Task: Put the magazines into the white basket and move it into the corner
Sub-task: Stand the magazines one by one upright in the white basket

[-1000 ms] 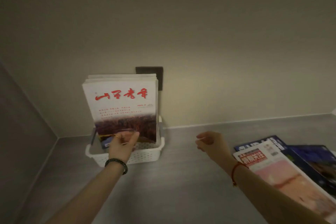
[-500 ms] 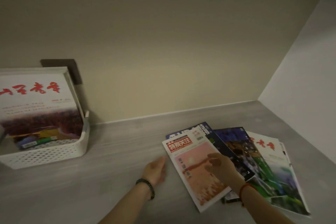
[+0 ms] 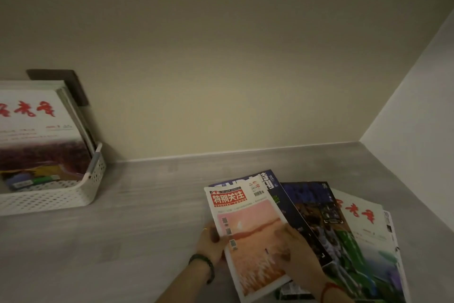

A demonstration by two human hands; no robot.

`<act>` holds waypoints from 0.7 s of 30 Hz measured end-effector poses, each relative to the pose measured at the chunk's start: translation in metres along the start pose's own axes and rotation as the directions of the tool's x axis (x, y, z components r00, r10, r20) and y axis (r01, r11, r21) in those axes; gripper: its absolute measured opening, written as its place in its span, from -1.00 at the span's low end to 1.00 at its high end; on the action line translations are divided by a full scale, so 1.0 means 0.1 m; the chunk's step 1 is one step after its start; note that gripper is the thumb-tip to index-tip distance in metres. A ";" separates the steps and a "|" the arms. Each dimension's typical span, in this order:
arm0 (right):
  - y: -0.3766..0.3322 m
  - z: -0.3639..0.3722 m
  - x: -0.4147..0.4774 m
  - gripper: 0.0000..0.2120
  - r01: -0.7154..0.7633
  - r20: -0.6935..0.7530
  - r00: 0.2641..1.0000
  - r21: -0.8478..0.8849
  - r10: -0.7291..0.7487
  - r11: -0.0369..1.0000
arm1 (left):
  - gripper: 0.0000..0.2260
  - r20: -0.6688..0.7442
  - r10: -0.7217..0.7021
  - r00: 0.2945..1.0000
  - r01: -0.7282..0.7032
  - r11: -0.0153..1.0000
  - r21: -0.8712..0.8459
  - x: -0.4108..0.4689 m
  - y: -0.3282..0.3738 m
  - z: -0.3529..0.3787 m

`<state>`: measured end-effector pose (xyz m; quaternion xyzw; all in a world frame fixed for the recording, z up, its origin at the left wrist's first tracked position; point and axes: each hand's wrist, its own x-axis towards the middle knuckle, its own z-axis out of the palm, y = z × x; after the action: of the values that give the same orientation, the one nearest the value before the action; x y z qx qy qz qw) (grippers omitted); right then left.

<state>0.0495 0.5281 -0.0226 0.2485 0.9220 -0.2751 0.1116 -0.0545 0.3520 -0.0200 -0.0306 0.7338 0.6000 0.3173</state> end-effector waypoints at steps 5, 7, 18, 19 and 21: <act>-0.10 -0.06 0.08 -0.46 0.022 -0.070 0.998 0.206 -0.007 0.978 | -0.71 0.014 0.124 0.992 -0.124 0.992 -0.037 -0.03 0.12 -0.09; -0.21 -0.09 0.12 -0.39 0.009 -0.079 0.997 0.305 0.016 0.952 | -0.69 0.054 0.169 0.984 -0.165 0.984 -0.070 -0.07 0.21 -0.25; -2.08 -0.09 0.23 -0.47 0.012 0.144 0.972 0.754 -0.183 0.657 | -0.73 0.223 0.415 0.882 -0.408 0.910 -0.078 -0.54 0.88 -2.02; -2.30 -0.05 0.25 -0.48 0.053 0.151 0.952 0.772 -0.264 0.634 | -0.72 0.217 0.428 0.877 -0.424 0.903 -0.066 -0.59 0.94 -2.23; -2.70 0.05 0.28 -0.55 0.117 0.144 0.912 0.807 -0.384 0.579 | -0.72 0.193 0.455 0.869 -0.455 0.889 -0.044 -0.67 1.06 -2.63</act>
<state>-0.1142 0.3405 0.0863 0.0920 0.7053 -0.6970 0.0914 -0.1588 0.1219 0.1260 0.2034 0.6861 0.6565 0.2386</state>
